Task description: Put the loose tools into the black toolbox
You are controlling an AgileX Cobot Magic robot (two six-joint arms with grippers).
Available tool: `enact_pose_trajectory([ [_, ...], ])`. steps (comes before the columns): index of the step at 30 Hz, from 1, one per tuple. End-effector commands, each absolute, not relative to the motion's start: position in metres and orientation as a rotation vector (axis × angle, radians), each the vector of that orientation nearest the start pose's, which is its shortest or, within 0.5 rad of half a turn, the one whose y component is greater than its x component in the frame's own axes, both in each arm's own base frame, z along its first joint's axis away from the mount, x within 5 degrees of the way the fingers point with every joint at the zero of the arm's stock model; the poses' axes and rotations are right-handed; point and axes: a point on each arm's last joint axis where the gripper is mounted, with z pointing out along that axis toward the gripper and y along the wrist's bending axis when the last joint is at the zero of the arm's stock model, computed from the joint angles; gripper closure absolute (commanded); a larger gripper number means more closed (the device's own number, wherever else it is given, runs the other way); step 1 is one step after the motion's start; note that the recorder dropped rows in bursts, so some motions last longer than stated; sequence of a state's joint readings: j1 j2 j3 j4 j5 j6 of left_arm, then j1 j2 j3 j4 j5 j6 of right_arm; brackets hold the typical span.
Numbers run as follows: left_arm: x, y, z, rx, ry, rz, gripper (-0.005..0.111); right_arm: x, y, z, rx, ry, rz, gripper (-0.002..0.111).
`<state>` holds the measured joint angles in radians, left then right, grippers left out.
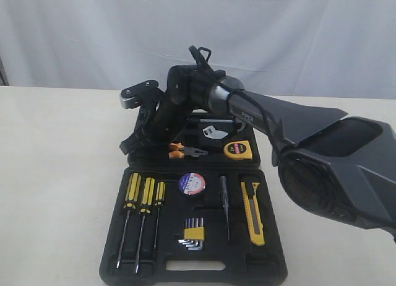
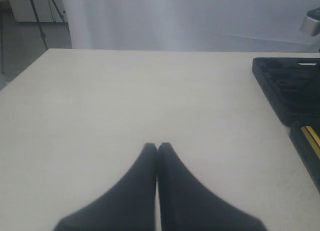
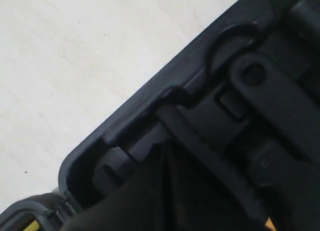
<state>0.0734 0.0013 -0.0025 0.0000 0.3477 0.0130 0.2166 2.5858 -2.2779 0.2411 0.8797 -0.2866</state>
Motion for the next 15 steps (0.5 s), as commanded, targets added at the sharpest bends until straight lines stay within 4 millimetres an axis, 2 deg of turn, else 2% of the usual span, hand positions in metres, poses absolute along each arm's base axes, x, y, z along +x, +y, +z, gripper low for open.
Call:
enact_pose_trajectory([
  [1, 0.053, 0.004, 0.182, -0.056, 1.825, 0.053, 0.107, 0.527, 0.134, 0.124, -0.553, 2.685, 0.283, 0.109],
  [10, 0.053, 0.004, 0.182, -0.056, 1.825, 0.053, 0.107, 0.523, 0.129, 0.121, -0.611, 2.746, 0.211, 0.109],
  [15, 0.053, 0.004, 0.182, -0.056, 1.825, 0.053, 0.107, 0.524, 0.136, 0.133, -0.624, 2.681, 0.205, 0.109],
])
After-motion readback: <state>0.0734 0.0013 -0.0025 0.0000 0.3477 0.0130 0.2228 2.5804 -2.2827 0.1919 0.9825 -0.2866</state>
